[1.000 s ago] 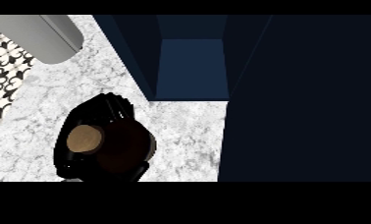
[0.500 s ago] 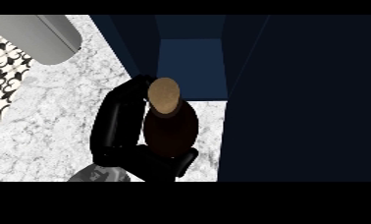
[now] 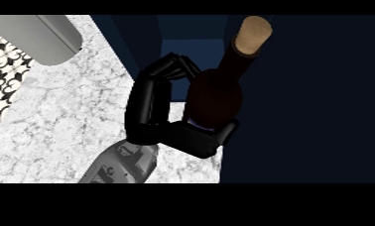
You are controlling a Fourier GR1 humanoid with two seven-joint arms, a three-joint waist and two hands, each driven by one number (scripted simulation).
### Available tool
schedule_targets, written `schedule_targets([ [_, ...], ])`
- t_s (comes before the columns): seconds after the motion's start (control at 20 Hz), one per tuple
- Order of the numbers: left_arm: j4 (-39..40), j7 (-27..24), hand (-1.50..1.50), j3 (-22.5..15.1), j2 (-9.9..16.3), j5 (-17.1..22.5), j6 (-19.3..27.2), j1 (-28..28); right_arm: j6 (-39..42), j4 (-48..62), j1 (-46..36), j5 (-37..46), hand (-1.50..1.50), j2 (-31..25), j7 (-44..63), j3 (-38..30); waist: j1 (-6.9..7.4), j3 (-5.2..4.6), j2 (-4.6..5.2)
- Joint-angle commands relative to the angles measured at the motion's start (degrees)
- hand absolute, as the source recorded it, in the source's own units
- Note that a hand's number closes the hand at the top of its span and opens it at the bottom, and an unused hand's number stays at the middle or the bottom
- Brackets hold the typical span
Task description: Pick up the wine, place it into the cabinet and close the cabinet
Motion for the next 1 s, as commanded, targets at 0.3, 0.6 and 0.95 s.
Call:
schedule_targets([
  [0.3,7.06,-0.26,1.50,-0.75,-0.01,-0.31,6.16,-8.23,-1.18,-2.11,-3.54,-5.20,-1.50,-1.18,2.81,-2.95,0.31,-0.01,0.02],
  [0.6,15.79,-8.65,1.50,0.20,-0.01,8.65,7.02,-10.06,0.94,-5.80,-0.74,-8.79,-1.50,-2.45,3.39,-4.35,-0.49,-0.02,0.14],
  [0.95,12.58,-18.06,1.50,-5.03,-0.01,11.22,8.36,0.60,-1.69,-9.58,0.12,-4.99,-1.50,-0.68,6.52,-0.70,0.08,-0.06,-0.08],
])
